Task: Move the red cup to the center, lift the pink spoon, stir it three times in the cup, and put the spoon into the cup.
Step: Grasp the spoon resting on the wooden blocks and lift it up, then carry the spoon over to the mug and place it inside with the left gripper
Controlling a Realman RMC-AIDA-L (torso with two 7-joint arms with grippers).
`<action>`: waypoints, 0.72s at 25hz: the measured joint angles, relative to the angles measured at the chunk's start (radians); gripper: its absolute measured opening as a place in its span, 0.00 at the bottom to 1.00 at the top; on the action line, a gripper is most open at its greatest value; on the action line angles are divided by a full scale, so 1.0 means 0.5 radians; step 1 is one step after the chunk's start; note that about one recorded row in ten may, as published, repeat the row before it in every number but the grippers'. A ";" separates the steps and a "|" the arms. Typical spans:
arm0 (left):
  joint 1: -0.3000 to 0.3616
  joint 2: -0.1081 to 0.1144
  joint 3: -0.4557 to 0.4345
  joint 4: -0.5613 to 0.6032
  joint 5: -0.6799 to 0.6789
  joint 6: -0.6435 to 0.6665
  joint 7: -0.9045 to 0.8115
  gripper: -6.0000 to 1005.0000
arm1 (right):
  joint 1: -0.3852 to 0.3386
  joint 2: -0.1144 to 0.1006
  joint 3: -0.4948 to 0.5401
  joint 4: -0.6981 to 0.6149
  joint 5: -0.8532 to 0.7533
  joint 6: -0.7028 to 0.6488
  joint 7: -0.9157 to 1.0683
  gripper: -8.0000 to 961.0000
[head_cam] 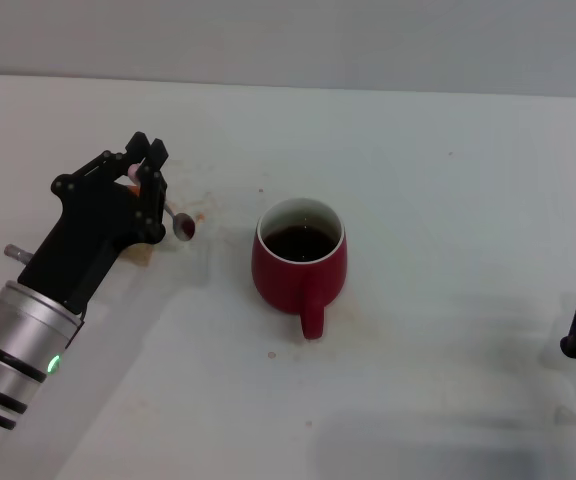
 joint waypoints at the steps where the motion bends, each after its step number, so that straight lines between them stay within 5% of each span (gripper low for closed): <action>1: -0.003 0.003 -0.001 0.000 0.013 0.008 -0.012 0.14 | 0.000 0.000 0.000 0.000 0.000 0.000 0.000 0.01; 5: -0.019 0.040 -0.014 -0.040 0.068 0.049 -0.057 0.14 | 0.000 0.000 0.000 0.000 0.000 0.000 0.000 0.01; 15: -0.018 0.258 -0.183 -0.424 0.317 -0.067 -0.230 0.14 | -0.004 -0.003 0.018 -0.003 0.007 -0.001 -0.002 0.01; 18: 0.020 0.292 -0.283 -0.580 0.482 -0.164 -0.244 0.14 | -0.006 -0.003 0.023 -0.003 0.009 -0.001 -0.002 0.01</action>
